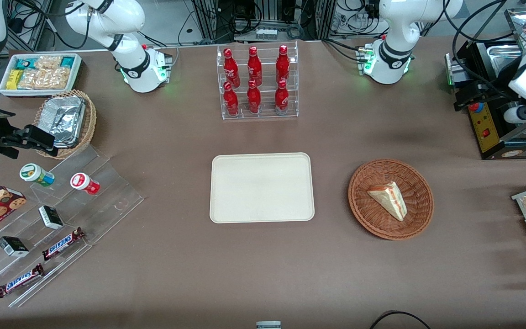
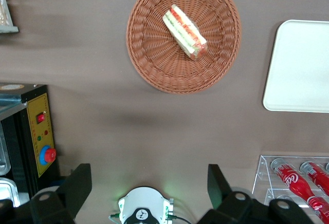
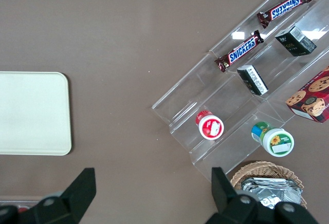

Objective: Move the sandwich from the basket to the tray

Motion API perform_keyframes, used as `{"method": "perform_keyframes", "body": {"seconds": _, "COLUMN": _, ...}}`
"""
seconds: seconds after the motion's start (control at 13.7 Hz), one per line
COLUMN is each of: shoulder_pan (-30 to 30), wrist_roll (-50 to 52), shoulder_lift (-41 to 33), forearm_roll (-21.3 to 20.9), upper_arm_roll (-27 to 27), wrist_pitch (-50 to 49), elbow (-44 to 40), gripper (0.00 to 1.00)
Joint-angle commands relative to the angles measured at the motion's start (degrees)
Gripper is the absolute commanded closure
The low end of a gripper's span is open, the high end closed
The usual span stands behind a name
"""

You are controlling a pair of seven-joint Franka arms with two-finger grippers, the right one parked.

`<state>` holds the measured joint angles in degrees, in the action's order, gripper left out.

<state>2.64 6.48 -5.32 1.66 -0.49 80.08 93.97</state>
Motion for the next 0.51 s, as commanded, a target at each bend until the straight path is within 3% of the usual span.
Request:
{"method": "perform_keyframes", "body": {"seconds": 0.0, "shoulder_pan": -1.06, "wrist_roll": -0.33, "shoulder_lift": 1.10, "forearm_roll": -0.78, "upper_arm_roll": -1.09, "wrist_pitch": 0.42, "elbow": -1.69, "gripper": 0.01}}
{"method": "perform_keyframes", "body": {"seconds": 0.15, "shoulder_pan": -0.88, "wrist_roll": -0.42, "shoulder_lift": 2.24, "forearm_roll": -1.30, "upper_arm_roll": -1.18, "wrist_pitch": 1.04, "elbow": -1.69, "gripper": 0.01}}
{"method": "perform_keyframes", "body": {"seconds": 0.29, "shoulder_pan": -0.61, "wrist_roll": 0.37, "shoulder_lift": 3.64, "forearm_roll": -4.37, "upper_arm_roll": -1.26, "wrist_pitch": 3.84, "elbow": -0.64, "gripper": 0.01}}
{"method": "perform_keyframes", "body": {"seconds": 0.44, "shoulder_pan": -0.27, "wrist_roll": 6.40, "shoulder_lift": 5.92, "forearm_roll": -4.38, "upper_arm_roll": -1.26, "wrist_pitch": 9.28, "elbow": 1.47, "gripper": 0.01}}
